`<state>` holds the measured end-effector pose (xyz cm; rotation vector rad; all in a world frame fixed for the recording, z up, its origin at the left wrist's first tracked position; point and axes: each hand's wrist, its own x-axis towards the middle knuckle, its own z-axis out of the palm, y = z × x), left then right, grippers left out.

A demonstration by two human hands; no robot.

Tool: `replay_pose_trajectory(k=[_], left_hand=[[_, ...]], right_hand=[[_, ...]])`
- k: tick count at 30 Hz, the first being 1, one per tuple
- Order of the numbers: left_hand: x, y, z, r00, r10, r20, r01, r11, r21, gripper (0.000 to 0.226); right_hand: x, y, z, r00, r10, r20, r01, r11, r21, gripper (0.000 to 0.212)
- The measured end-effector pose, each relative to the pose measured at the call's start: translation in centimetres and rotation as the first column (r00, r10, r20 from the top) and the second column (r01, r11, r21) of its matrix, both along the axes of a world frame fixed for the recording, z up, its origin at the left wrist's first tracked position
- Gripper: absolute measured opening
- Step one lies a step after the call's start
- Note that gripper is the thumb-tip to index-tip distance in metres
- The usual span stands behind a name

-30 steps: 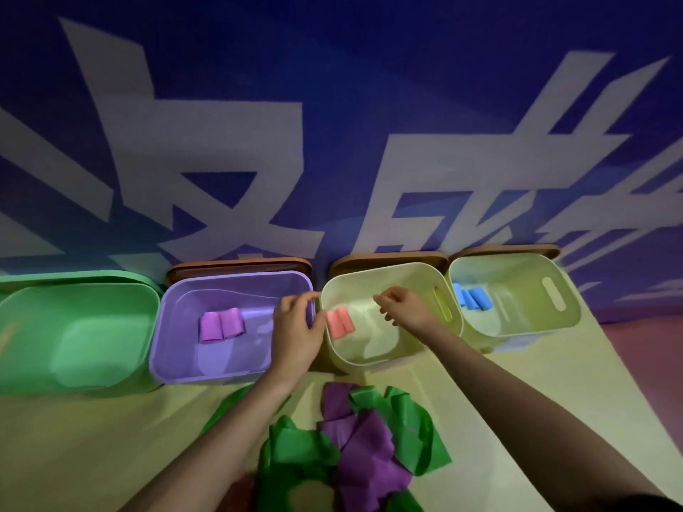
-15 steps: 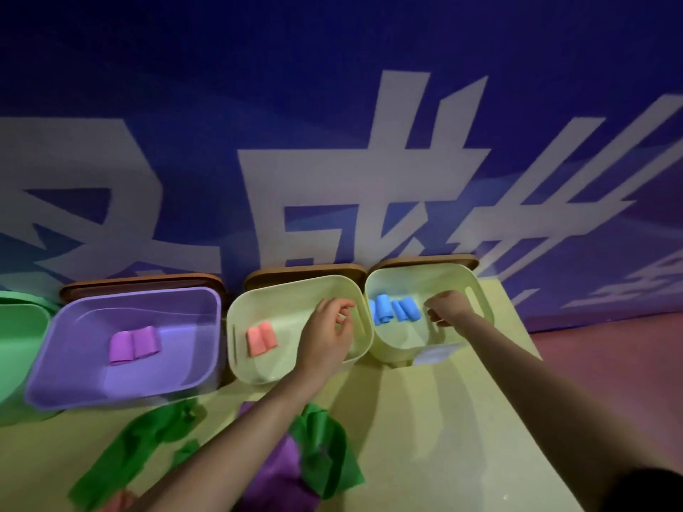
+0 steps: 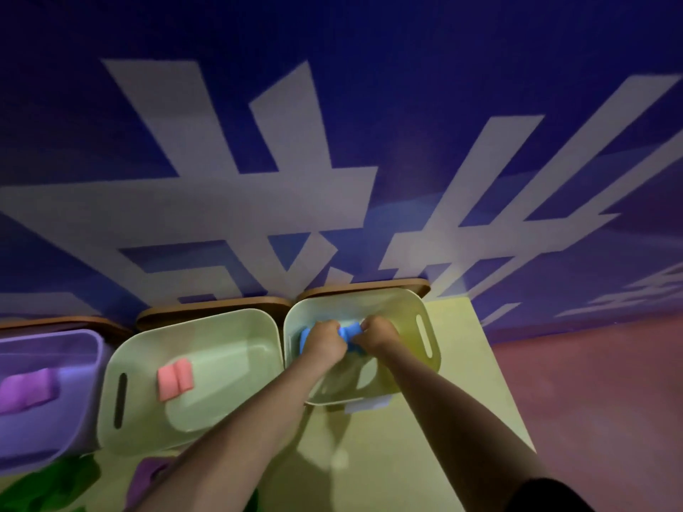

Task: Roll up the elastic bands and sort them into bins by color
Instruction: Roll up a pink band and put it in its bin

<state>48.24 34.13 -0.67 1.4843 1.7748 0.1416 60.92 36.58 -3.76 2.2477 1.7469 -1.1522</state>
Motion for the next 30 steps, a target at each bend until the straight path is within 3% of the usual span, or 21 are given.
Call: replay_pose_trajectory(k=[5, 7, 17, 24, 30], left_hand=[[-0.5, 0.8, -1.4, 0.996, 0.089, -0.002, -0.089, 0.996, 0.005, 0.035], [-0.8, 0.9, -1.9, 0.994, 0.108, -0.005, -0.108, 0.994, 0.021, 0.034], [-0.8, 0.5, -1.6, 0.966, -0.054, -0.253, 0.078, 0.994, 0.083, 0.022], [-0.8, 0.6, -1.4, 0.989, 0.002, -0.145, 0.002, 1.0, 0.022, 0.031], [-1.1, 0.5, -0.9, 0.987, -0.024, -0.156, 0.021, 1.0, -0.023, 0.043]], right_hand=[[0.8, -0.2, -0.4, 0.993, -0.043, -0.106, 0.044, 0.999, 0.008, 0.015], [1.2, -0.1, -0.7, 0.987, -0.05, -0.15, 0.051, 0.999, 0.004, 0.021], [1.2, 0.1, -1.6, 0.975, -0.129, -0.178, 0.123, 0.992, -0.041, 0.017], [0.2, 0.3, -1.8, 0.98, -0.113, -0.165, 0.109, 0.993, -0.034, 0.034], [0.5, 0.4, -1.5, 0.956, -0.192, -0.223, 0.184, 0.981, -0.056, 0.03]])
